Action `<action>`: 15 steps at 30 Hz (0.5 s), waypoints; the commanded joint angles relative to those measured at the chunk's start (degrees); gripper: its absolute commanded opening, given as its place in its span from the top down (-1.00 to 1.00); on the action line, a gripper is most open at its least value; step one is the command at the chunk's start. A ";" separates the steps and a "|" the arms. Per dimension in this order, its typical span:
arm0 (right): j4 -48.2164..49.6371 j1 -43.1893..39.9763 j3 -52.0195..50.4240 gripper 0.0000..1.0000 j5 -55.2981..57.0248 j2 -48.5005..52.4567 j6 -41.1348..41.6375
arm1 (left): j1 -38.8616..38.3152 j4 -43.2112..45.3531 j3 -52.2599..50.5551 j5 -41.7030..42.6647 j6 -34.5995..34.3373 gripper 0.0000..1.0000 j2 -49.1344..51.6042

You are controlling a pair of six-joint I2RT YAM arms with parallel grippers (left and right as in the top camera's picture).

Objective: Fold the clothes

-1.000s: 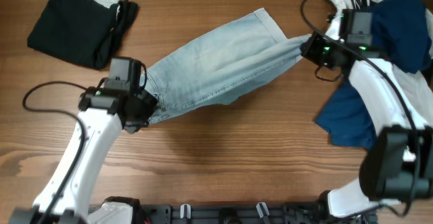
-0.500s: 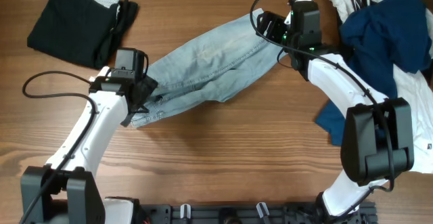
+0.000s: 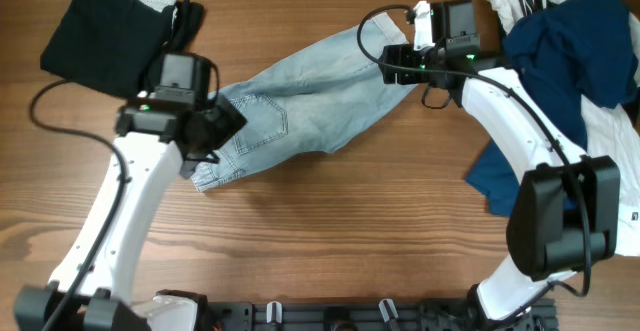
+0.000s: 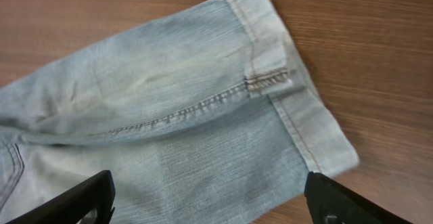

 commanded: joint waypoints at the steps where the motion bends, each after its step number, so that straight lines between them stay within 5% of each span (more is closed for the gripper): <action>1: 1.09 0.90 0.90 -0.77 -4.50 4.96 -4.76 | -1.38 3.65 -5.31 1.68 1.03 -0.88 4.70; 15: 4.59 8.44 0.74 -0.09 -1.33 12.76 -1.01 | -1.33 20.09 -10.71 -3.69 0.85 -0.90 17.40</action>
